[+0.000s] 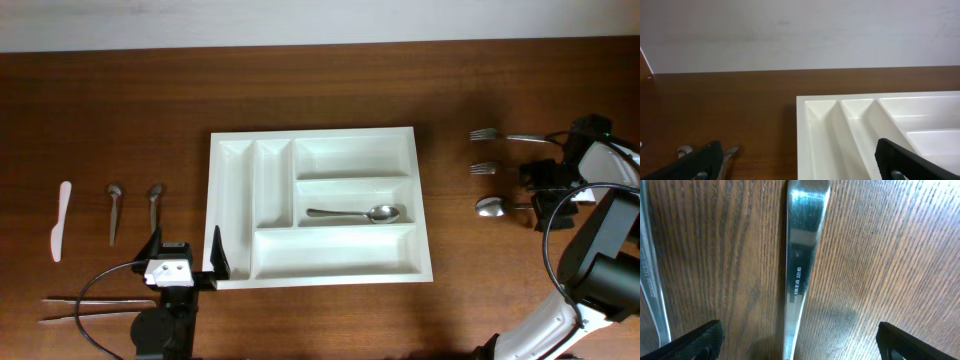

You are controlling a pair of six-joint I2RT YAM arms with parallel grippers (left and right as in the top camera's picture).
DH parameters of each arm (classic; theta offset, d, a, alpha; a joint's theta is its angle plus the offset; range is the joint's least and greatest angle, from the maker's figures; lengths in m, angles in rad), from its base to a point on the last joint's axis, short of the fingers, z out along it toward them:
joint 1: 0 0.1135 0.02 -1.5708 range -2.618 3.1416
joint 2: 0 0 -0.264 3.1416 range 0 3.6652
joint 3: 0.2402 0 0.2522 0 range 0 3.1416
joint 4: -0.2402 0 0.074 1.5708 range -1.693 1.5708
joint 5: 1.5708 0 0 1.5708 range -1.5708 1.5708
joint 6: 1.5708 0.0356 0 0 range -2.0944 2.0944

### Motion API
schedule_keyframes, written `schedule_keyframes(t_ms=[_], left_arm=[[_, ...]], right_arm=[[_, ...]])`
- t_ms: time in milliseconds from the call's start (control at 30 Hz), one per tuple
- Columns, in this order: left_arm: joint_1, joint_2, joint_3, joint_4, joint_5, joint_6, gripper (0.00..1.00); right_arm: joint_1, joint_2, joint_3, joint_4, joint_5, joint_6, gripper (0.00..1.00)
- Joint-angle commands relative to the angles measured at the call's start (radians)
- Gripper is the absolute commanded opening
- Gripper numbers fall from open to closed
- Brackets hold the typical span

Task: Pack container
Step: 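Release the spoon and return the right gripper to the upper spoon, then grasp the upper silver spoon by its handle with the right gripper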

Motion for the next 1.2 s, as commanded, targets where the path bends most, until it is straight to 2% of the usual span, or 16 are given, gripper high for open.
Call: schedule_keyframes(t_ms=[0,1167], left_arm=[[-0.004,-0.008,-0.003,-0.004,0.018,0.019,0.99],[-0.004,-0.008,-0.003,-0.004,0.018,0.019,0.99]], right_arm=[[-0.003,0.013,-0.004,-0.011,0.025,0.014,0.99],[-0.003,0.026,-0.004,-0.003,0.053,0.006,0.99]])
